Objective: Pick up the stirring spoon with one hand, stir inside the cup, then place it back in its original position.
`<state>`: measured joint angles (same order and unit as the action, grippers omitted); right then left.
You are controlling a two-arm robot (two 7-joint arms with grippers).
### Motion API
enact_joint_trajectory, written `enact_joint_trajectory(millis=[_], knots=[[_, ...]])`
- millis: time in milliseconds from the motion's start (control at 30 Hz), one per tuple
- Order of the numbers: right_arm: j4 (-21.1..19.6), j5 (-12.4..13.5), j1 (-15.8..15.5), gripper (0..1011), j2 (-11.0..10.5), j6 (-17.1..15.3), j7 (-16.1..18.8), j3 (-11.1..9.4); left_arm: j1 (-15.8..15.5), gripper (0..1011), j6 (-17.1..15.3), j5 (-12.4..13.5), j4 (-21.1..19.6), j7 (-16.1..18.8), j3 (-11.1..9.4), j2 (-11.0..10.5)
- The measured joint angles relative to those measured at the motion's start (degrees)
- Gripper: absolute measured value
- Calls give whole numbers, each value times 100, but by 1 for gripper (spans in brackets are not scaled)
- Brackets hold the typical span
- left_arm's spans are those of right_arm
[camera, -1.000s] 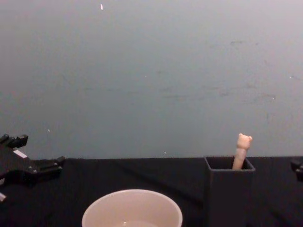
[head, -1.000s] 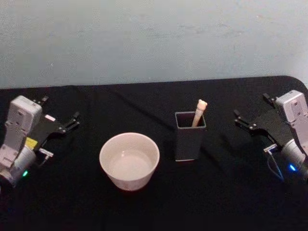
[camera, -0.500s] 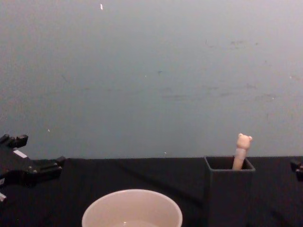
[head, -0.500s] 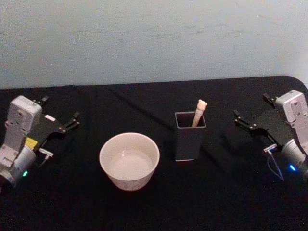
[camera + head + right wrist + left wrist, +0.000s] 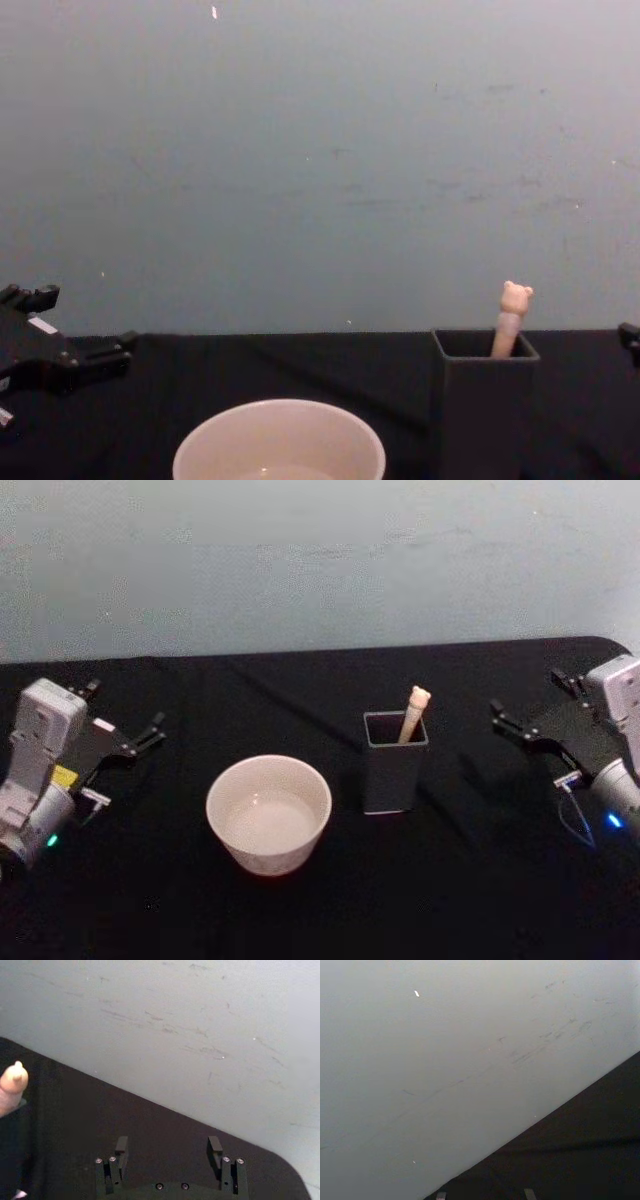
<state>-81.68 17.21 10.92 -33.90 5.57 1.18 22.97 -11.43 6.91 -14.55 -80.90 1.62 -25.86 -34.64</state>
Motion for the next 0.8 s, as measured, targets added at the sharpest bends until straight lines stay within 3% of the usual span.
enact_joint_trajectory(millis=[167, 367, 800], knots=[[-197, 519, -124, 1002, -93, -140, 541, -237, 0, 1001, 0, 0, 0, 0, 0, 0], [-457, 878, -339, 1003, -255, -239, 1100, -382, 0, 1001, 0, 0, 0, 0, 0, 0], [-870, 1078, -753, 1003, -474, -49, 2135, -361, 0, 1001, 0, 0, 0, 0, 0, 0]])
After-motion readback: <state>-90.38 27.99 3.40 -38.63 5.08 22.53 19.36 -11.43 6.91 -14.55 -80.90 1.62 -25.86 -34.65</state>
